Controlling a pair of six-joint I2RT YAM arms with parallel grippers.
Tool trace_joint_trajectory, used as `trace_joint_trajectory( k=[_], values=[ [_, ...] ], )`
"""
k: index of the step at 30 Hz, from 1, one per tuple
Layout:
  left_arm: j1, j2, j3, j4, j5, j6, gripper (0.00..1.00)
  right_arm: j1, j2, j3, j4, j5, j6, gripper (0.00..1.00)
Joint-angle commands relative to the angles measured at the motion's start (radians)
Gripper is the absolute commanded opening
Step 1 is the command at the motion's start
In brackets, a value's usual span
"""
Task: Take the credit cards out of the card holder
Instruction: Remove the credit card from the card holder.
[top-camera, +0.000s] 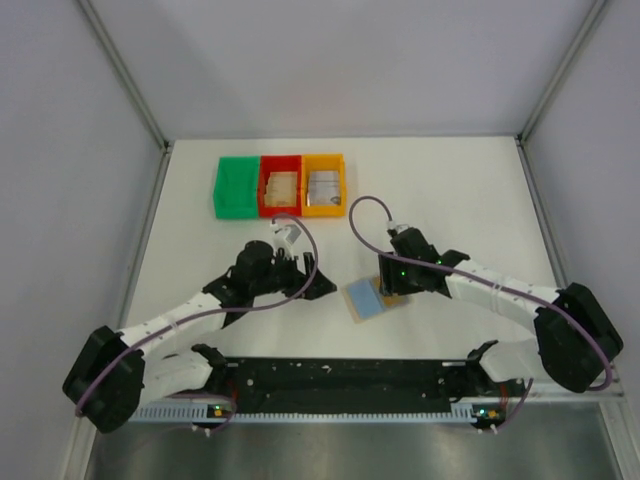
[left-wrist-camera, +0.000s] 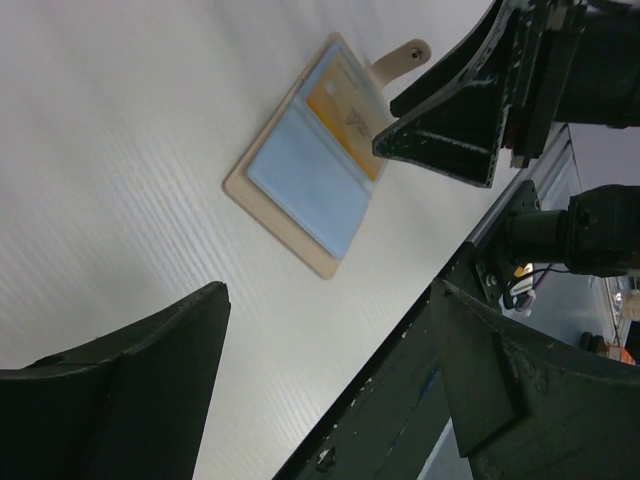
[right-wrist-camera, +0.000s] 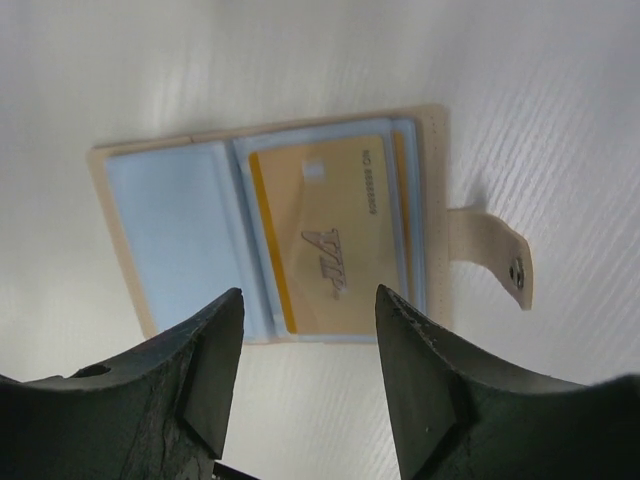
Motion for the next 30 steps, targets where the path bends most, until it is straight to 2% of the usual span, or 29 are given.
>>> trace_joint_trajectory(
  k=[1,12,21,24,30],
  values=[
    [-0.020,0.044,0.058,0.127,-0.007,-0.034,0.85,0.000,-0.012,-0.026,-0.028,0.018,-0.019,0.54],
    [-0.053,0.151,0.101,0.178,0.015,-0.054,0.84,-0.001,-0.003,-0.042,-0.043,0.064,-0.004,0.53],
    [-0.057,0.180,0.116,0.182,0.027,-0.052,0.84,0.000,0.039,-0.055,-0.030,0.016,0.005,0.52],
    [-0.057,0.185,0.121,0.179,0.031,-0.049,0.84,0.003,0.051,-0.059,-0.014,-0.021,0.007,0.46],
    [-0.057,0.196,0.124,0.179,0.033,-0.049,0.84,0.028,0.046,-0.043,-0.008,-0.031,0.025,0.26]
  ],
)
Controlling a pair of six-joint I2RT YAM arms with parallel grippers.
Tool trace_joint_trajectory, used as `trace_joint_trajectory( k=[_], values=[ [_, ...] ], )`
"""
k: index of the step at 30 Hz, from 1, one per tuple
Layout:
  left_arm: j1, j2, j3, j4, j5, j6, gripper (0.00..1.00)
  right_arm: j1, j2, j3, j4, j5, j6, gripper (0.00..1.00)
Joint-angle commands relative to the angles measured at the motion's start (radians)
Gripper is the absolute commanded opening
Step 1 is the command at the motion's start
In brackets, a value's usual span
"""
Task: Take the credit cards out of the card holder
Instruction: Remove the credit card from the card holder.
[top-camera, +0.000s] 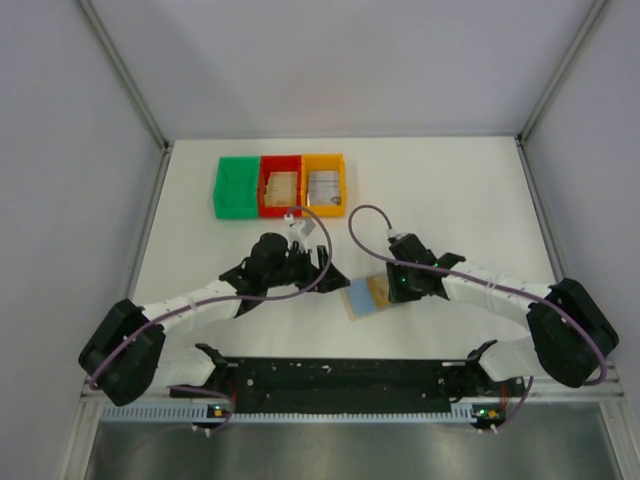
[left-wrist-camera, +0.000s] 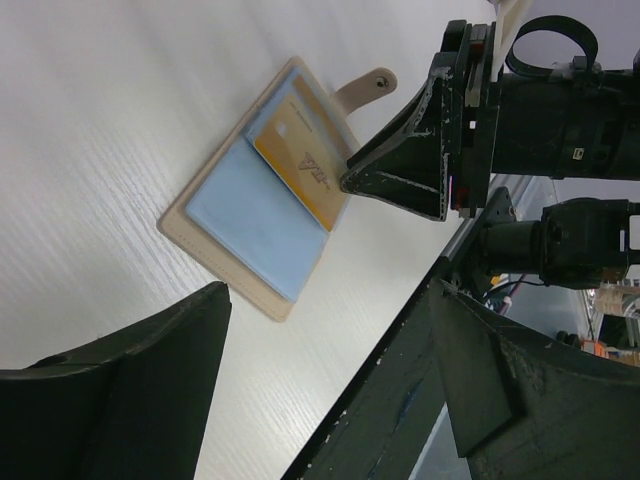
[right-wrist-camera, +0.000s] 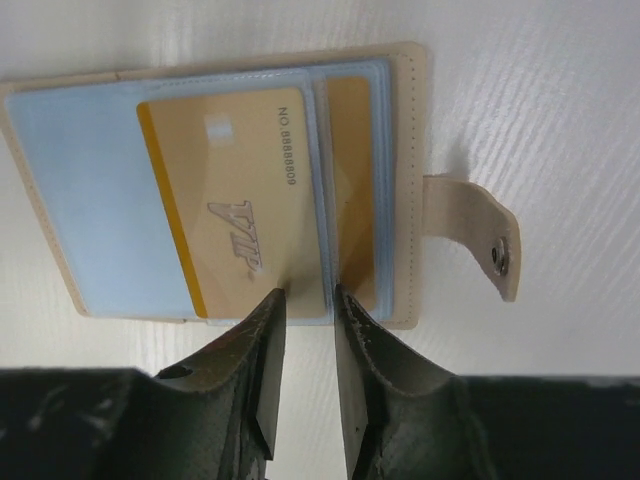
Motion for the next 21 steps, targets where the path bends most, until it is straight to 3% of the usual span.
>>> trace_joint_trajectory(
  k=[1,4,9,21],
  values=[
    [-0.004,0.014,0.034,0.052,0.017,-0.004,0.84,0.023,0.015,0.009,0.029,-0.043,0.028,0.23],
    [-0.007,0.035,0.031,0.072,0.026,-0.021,0.81,0.023,0.016,0.015,0.041,-0.070,0.036,0.14],
    [-0.027,0.112,0.049,0.121,0.041,-0.078,0.68,0.023,0.019,0.012,0.052,-0.069,0.041,0.13],
    [-0.065,0.400,0.108,0.356,0.006,-0.343,0.70,0.023,0.019,-0.019,0.088,-0.077,0.045,0.13]
  ],
)
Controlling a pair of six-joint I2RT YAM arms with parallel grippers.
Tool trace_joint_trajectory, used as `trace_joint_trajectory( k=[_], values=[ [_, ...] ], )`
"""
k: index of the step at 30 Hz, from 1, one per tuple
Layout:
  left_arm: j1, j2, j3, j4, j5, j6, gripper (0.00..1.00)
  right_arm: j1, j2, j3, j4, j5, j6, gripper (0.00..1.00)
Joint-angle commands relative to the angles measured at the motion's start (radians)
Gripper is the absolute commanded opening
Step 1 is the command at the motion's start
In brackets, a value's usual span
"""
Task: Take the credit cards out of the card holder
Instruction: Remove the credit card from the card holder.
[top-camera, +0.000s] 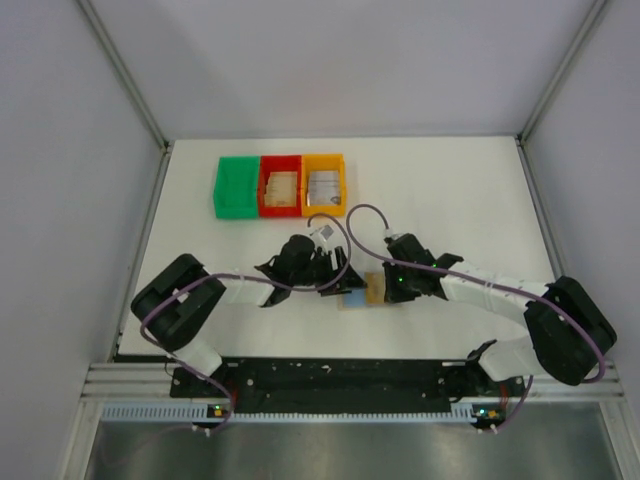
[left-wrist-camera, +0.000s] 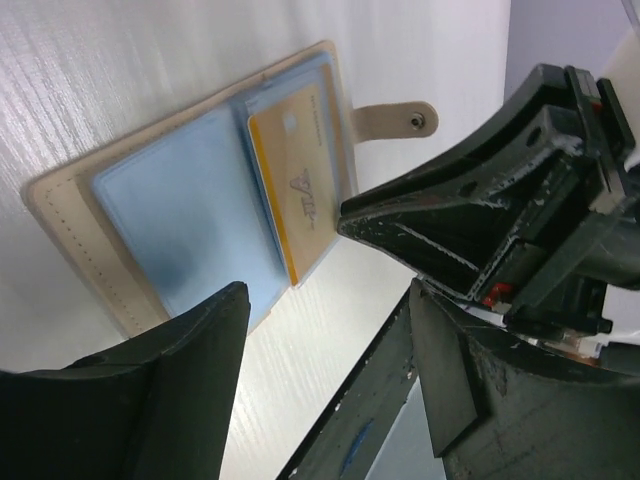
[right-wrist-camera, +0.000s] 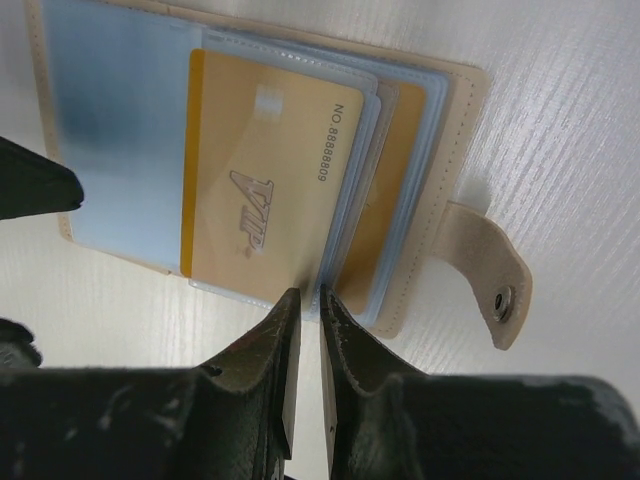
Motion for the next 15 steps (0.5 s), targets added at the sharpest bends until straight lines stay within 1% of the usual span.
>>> trace_joint_trajectory(
  k=[1,5,9,11,15],
  values=[
    [-0.009,0.063,0.054,0.132,-0.031,-0.095,0.70,0.008,0.001,-0.020,0.049,-0.007,0.013,0.13],
    [-0.010,0.129,0.091,0.152,-0.056,-0.114,0.70,0.008,0.000,-0.029,0.057,-0.012,0.013,0.13],
    [-0.013,0.185,0.117,0.161,-0.071,-0.128,0.66,0.008,-0.003,-0.037,0.064,-0.021,0.013,0.13],
    [-0.012,0.205,0.123,0.170,-0.070,-0.131,0.61,0.010,-0.005,-0.038,0.066,-0.021,0.011,0.13],
    [-0.018,0.231,0.114,0.173,-0.063,-0.141,0.56,0.008,-0.011,-0.041,0.069,-0.021,0.011,0.13]
  ],
)
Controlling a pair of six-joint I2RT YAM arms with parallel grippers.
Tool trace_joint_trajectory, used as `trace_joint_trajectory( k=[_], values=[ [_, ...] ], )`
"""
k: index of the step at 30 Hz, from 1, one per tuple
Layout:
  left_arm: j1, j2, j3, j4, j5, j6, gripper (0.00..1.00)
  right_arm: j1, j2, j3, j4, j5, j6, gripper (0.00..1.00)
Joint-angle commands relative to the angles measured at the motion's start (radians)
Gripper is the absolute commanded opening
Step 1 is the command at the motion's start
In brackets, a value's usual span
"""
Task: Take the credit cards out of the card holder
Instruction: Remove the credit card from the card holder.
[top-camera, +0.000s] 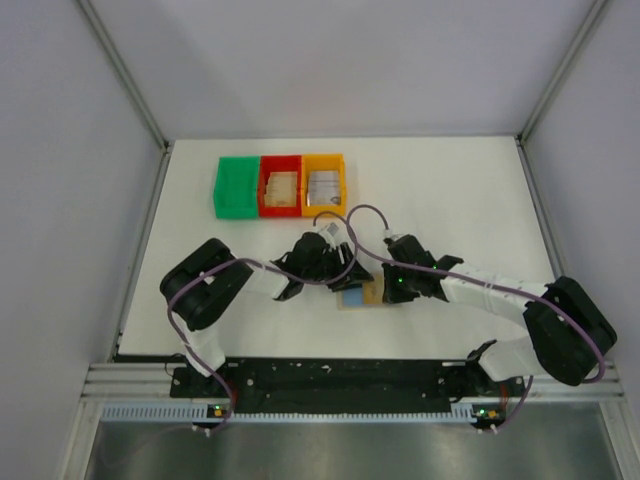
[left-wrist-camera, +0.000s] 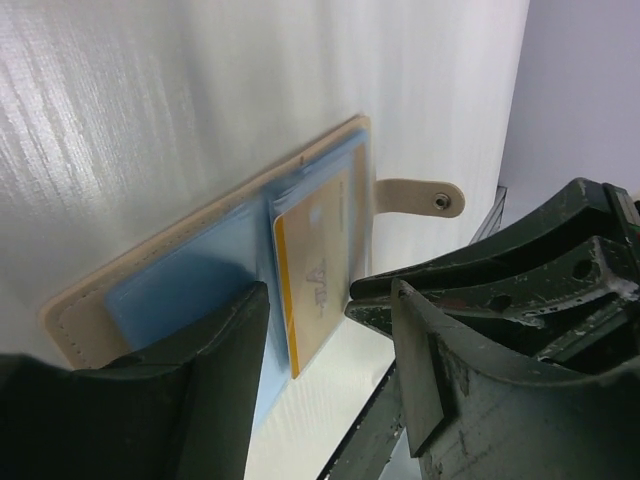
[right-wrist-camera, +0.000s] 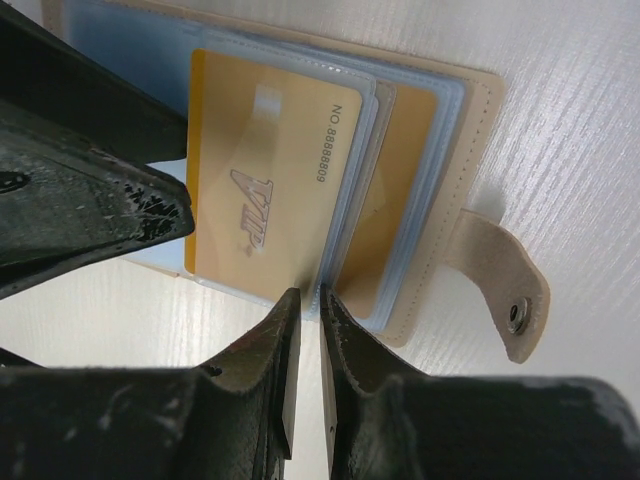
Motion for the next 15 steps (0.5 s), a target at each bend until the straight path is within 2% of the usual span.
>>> trace_joint_trajectory(
  k=[1,4,7,11,15],
  values=[
    [-0.012,0.028,0.015,0.063,-0.009,-0.019,0.56,0.010,-0.012,-0.023,0.030,-0.006,0.009,0.13],
    [-0.017,0.043,0.009,0.086,0.003,-0.031,0.56,0.008,-0.011,-0.026,0.033,-0.009,0.007,0.13],
    [-0.018,0.056,-0.002,0.130,0.020,-0.048,0.50,0.010,-0.011,-0.031,0.039,-0.012,0.009,0.13],
    [-0.020,0.057,-0.021,0.183,0.031,-0.063,0.36,0.010,-0.011,-0.032,0.046,-0.013,0.010,0.13],
    [-0.020,0.056,-0.047,0.216,0.033,-0.065,0.15,0.007,-0.021,-0.037,0.055,-0.023,0.018,0.13]
  ],
)
